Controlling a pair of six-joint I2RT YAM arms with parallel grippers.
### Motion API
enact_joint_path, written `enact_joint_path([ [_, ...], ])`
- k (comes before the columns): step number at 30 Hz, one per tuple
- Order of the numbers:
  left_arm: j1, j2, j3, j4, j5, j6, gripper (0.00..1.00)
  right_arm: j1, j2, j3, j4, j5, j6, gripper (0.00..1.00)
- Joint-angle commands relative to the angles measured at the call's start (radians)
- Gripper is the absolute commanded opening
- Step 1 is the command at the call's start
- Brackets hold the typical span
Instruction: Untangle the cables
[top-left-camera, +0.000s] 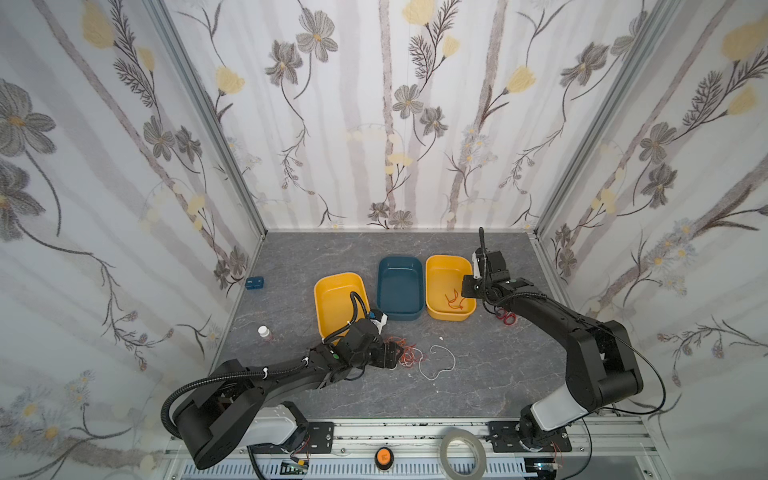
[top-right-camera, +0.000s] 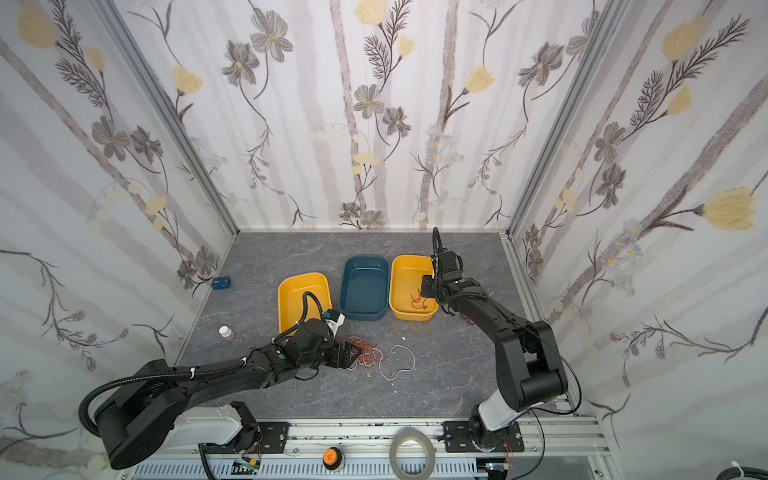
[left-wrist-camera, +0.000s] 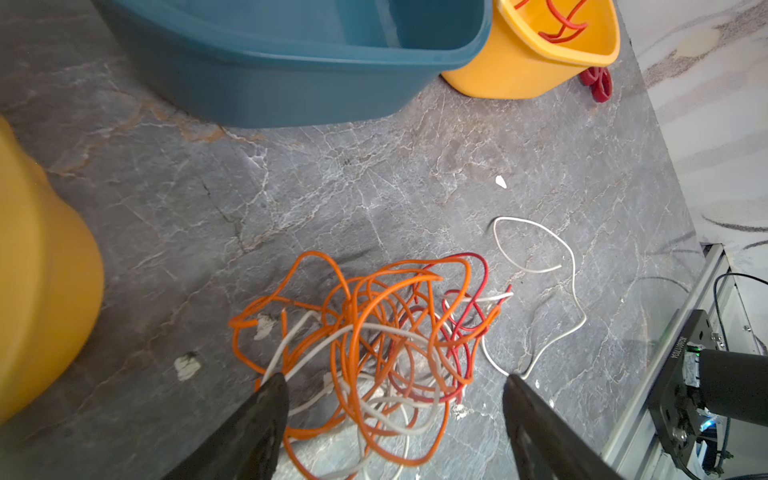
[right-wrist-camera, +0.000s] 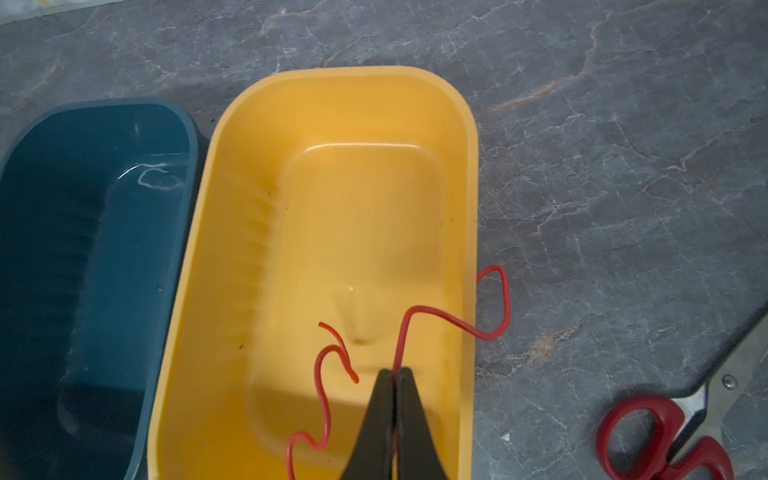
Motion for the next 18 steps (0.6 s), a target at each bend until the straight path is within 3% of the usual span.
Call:
enact_joint_path([
  [1,0.002,-0.001,-0.005,0.029,-0.009,-0.009,0.82,0.044,-0.019,0.009,0.074,-0.022,-0.086,0.04],
  [7,0.002,-0.002,-0.005,0.032,-0.008,-0.009,0.82,0.14,0.013,0.058,0.05,0.065,-0.188,0.04],
  [18,0.001,-0.014,-0.015,0.024,-0.012,-0.008,0.82,0.12,0.092,0.058,-0.005,0.155,-0.103,0.03],
])
